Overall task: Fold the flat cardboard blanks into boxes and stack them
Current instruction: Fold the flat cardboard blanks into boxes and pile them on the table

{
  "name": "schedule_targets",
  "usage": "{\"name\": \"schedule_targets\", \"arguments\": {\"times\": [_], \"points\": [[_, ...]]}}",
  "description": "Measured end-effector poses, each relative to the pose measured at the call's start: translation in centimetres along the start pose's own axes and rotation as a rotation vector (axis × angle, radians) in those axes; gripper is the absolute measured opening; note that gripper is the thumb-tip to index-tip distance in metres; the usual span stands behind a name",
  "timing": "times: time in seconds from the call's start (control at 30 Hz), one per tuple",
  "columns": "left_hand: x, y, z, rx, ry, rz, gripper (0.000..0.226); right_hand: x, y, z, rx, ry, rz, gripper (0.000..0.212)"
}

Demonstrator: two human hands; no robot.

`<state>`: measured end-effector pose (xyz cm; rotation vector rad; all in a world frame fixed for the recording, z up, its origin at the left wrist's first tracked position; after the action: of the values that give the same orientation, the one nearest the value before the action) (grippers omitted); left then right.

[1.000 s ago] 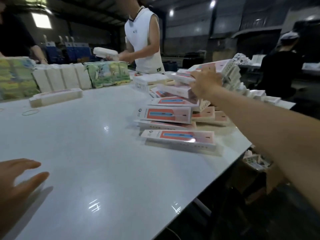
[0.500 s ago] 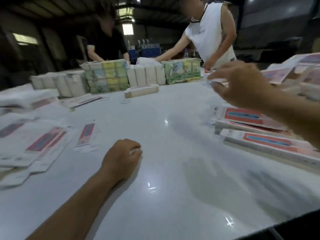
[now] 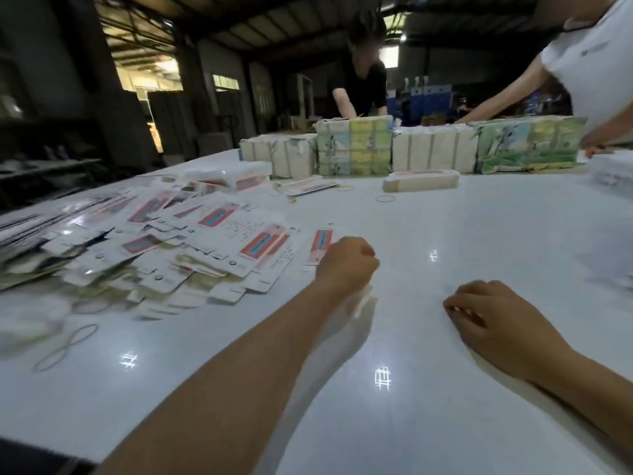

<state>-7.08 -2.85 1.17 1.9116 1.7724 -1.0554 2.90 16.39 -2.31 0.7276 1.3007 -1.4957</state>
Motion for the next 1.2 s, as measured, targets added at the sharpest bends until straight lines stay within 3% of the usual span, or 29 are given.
{"name": "schedule_targets", "arguments": {"times": [0.07, 0.13, 0.27, 0.33, 0.43, 0.6, 0.67, 0.8, 0.87, 0.93, 1.03, 1.13, 1.2], "points": [[-4.3, -2.8, 2.7, -0.127, -0.295, -0.096, 0.033, -0.1, -0.1, 0.1, 0.004, -0.007, -0.011, 0.022], [-8.4, -4.2, 6.4, -0.305, -0.553, -0.140, 0.062, -0.1, -0.3, 0.3, 0.009, -0.008, -0.019, 0.019], [-12.6, -4.8, 13.4, -0.605, -0.711, -0.055, 0.108, -0.1, -0.5, 0.6, -0.003, -0.031, -0.040, 0.015], [-12.9, -5.6, 15.1, -0.624, -0.746, -0.027, 0.113, 0.0, -0.6, 0.4, 0.005, -0.044, -0.036, 0.014], [-13.1, -7.1, 15.5, -0.631, -0.655, -0.005, 0.100, 0.0, -0.6, 0.3, 0.019, -0.061, -0.032, 0.013], [-13.0, -7.8, 14.3, -0.521, -0.562, -0.089, 0.055, -0.1, -0.6, 0.5, 0.028, -0.065, -0.004, 0.013], [-13.1, -7.1, 12.8, -0.419, -0.572, -0.139, 0.055, 0.0, -0.6, 0.6, 0.008, -0.062, 0.005, 0.015], [-10.3, -5.3, 8.0, -0.158, -0.326, -0.094, 0.051, 0.3, -1.0, 0.3, 0.014, -0.103, 0.008, 0.021], [-7.1, -3.9, 4.9, -0.010, -0.250, 0.000, 0.037, -0.3, -1.2, -0.4, 0.179, -0.378, -0.065, 0.033], [-3.7, -1.8, 1.6, 0.111, -0.207, 0.099, 0.024, -1.0, -1.4, -1.5, 0.455, -0.911, -0.156, 0.037], [-0.1, 0.8, -1.5, 0.158, -0.146, 0.245, 0.022, -1.4, -0.9, -3.0, 0.764, -1.441, -0.154, 0.019], [2.3, 2.3, -2.7, 0.178, -0.220, 0.349, 0.026, -1.9, -0.2, -3.3, 0.751, -1.450, -0.219, 0.015], [3.4, 2.9, -3.7, 0.260, -0.425, 0.332, 0.052, -2.1, 0.0, -3.2, 0.717, -1.388, -0.232, 0.018]]}}
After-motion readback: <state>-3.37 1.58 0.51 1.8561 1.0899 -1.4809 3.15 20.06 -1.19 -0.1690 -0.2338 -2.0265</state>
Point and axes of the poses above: each hand's wrist, its own y-axis away from the middle knuckle, its own x-axis out of the palm, z = x × y, the point moved 4 cm from there along -y, towards the middle knuckle, and after that the axes turned 1 degree about x, right-handed, at the moved point
